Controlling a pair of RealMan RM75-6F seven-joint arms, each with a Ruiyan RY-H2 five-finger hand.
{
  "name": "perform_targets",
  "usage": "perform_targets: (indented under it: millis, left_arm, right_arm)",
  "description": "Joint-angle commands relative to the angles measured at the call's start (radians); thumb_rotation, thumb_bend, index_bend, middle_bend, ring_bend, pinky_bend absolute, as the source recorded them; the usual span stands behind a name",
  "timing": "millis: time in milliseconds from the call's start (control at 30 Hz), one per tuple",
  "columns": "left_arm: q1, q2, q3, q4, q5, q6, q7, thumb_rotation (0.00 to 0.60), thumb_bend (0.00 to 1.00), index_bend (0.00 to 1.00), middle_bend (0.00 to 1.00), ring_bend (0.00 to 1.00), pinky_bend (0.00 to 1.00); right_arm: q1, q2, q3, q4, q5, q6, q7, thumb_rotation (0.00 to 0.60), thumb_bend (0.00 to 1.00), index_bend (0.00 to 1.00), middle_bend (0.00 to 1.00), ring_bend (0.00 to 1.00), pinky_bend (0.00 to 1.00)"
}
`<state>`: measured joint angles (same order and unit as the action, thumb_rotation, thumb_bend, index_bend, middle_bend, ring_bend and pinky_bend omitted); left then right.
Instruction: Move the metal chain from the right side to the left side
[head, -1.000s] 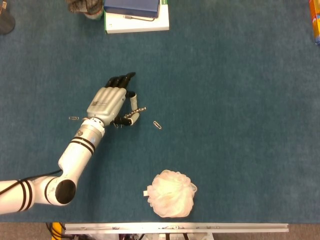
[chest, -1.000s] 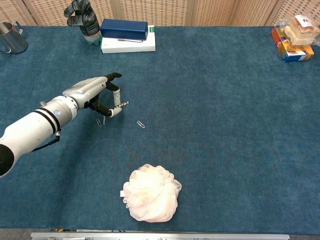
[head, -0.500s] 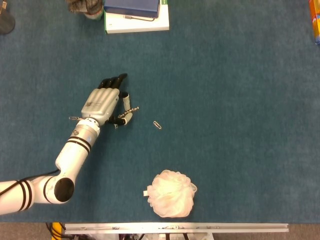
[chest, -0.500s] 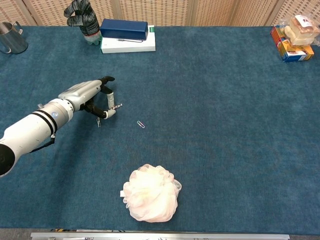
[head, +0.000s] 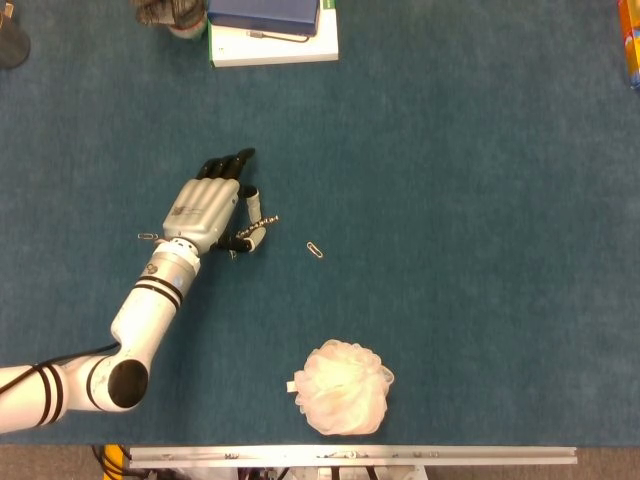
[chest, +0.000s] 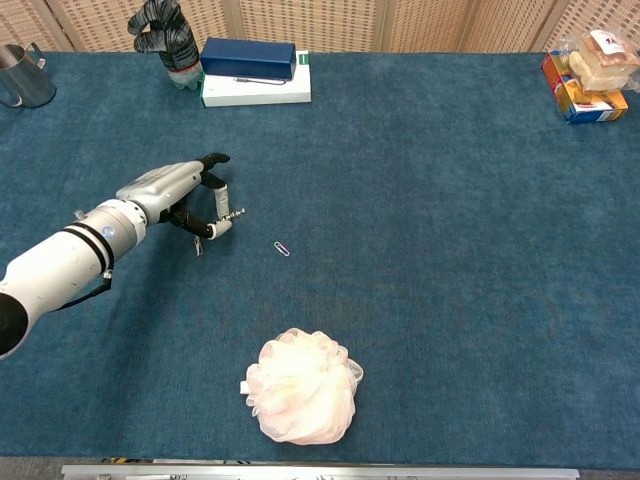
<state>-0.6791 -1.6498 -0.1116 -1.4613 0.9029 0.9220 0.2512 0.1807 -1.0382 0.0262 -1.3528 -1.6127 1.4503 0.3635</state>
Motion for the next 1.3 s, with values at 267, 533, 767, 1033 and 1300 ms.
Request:
perform_targets:
  millis: [267,533,767,1033,1300]
  left_arm:
    - [0.005,-0.012,0.005,0.007,0.011,0.016,0.033,0.600,0.38,0.59,0.00,0.00,0.00]
    - [0.012,0.019,0.000,-0.049,0.039,0.040,0.050,0.600,0.38,0.60,0.00,0.00,0.00]
    - [0.016,0.043,-0.001,-0.086,0.047,0.054,0.070,0.600,0.38,0.60,0.00,0.00,0.00]
    - [0.017,0.059,-0.007,-0.113,0.046,0.069,0.088,0.600,0.38,0.60,0.00,0.00,0.00]
    - [0.021,0.076,-0.013,-0.129,0.043,0.083,0.099,0.600,0.38,0.60,0.00,0.00,0.00]
  right_arm:
    - [-0.001,0.000,0.000,0.001,0.002,0.002,0.003,0.600,0.03,0.30,0.11,0.00,0.04]
    - [0.002,-0.005,0.000,0.008,0.002,-0.001,0.010,0.600,0.03,0.30,0.11,0.00,0.04]
    - [0.005,-0.009,0.000,0.014,-0.001,-0.001,0.017,0.600,0.03,0.30,0.11,0.00,0.04]
    - [0.009,-0.015,-0.001,0.019,-0.003,-0.005,0.024,0.600,0.03,0.30,0.11,0.00,0.04]
    - [0.011,-0.016,-0.001,0.020,-0.003,-0.004,0.026,0.600,0.03,0.30,0.11,0.00,0.04]
